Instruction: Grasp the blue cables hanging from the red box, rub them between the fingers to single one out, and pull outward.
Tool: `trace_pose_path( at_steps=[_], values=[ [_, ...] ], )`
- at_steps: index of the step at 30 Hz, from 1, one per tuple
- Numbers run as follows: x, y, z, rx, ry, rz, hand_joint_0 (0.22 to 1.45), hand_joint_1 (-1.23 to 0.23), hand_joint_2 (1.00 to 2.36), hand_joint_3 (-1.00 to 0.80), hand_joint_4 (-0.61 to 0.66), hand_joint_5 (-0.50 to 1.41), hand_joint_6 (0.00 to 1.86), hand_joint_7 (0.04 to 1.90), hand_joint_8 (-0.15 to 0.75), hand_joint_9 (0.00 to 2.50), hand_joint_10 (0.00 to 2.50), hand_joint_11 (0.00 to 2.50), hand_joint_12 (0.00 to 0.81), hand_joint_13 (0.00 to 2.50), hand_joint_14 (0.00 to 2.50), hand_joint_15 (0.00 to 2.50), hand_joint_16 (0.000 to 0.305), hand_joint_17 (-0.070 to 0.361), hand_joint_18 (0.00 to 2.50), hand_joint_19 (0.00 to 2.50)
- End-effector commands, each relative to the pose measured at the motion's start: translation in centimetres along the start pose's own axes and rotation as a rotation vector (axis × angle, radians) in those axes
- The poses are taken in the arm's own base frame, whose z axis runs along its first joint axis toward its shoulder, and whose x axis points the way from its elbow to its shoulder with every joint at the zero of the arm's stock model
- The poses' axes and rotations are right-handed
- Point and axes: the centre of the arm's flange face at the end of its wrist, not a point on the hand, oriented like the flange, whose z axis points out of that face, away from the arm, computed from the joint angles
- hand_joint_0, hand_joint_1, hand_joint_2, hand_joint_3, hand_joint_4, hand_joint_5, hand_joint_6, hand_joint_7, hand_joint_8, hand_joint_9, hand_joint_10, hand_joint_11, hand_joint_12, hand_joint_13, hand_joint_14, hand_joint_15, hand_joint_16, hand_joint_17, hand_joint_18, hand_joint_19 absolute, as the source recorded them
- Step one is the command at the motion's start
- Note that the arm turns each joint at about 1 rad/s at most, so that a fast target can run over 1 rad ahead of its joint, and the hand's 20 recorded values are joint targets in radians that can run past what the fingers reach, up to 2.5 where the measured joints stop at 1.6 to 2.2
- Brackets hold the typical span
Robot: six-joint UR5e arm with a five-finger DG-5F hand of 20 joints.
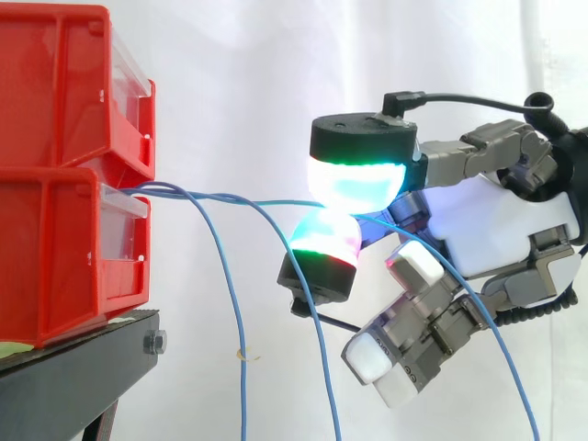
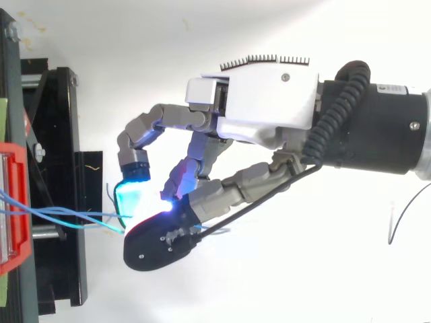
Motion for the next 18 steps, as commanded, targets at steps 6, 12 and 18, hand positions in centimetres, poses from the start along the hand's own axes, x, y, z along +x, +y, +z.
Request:
trace_pose_path(
  at_steps=[6, 12, 18],
  values=[
    [0.0, 0.2, -0.3, 0.012, 0.005, -0.024, 0.6, -0.86, 1.02, -0.03, -0.02, -0.02, 0.81, 1.23, 0.371, 1.46, 0.01, 0.24, 0.428, 1.0, 0.01, 0.21, 0.043, 0.098, 0.85, 0.16],
    [-0.1, 1.8, -1.4, -0.004, 0.002, -0.083, 0.6, -0.85, 1.02, -0.04, -0.02, -0.02, 0.8, 1.24, 0.362, 1.37, 0.01, 0.21, 0.439, 0.98, 0.01, 0.22, 0.046, 0.103, 0.84, 0.16],
    [-0.4, 2.6, -1.9, -0.008, -0.001, -0.175, 0.6, -0.82, 1.01, -0.06, -0.04, -0.02, 0.8, 1.23, 0.333, 1.25, 0.01, 0.18, 0.439, 0.9, 0.01, 0.23, 0.048, 0.108, 0.82, 0.19]
  ],
)
